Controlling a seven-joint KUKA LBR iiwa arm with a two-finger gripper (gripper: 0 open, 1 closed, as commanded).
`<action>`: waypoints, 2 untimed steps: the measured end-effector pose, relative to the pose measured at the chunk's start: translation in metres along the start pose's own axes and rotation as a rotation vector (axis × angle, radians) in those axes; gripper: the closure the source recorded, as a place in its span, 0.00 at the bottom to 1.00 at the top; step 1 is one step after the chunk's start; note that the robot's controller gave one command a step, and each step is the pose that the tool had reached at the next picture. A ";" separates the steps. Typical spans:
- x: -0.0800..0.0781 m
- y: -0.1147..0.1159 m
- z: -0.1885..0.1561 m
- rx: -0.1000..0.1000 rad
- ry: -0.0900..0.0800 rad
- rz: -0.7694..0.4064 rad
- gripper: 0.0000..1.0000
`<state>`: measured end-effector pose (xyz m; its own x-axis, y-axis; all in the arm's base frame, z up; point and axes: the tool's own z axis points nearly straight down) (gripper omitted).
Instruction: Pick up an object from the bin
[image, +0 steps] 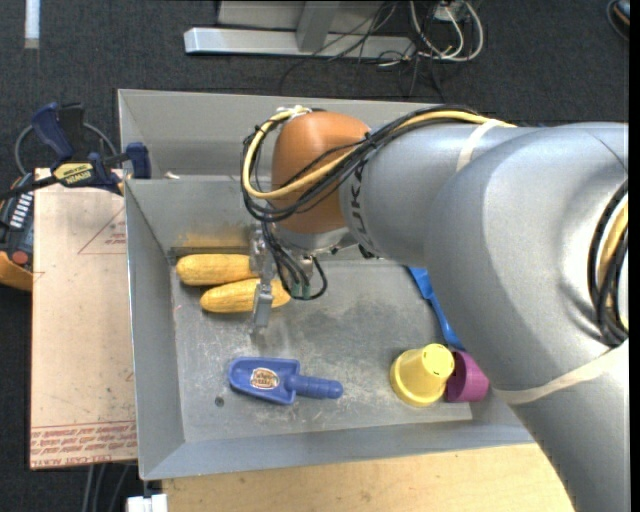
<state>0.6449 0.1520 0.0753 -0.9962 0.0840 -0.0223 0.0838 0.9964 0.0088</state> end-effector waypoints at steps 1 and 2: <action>0.010 -0.045 0.004 0.004 0.019 -0.185 1.00; 0.010 -0.045 0.004 0.004 0.019 -0.185 1.00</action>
Offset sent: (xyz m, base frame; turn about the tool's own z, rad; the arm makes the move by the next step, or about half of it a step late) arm 0.0000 0.0000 0.0000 0.0000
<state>0.6312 0.1082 0.0704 -0.9949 -0.1005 -0.0046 -0.1005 0.9949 0.0027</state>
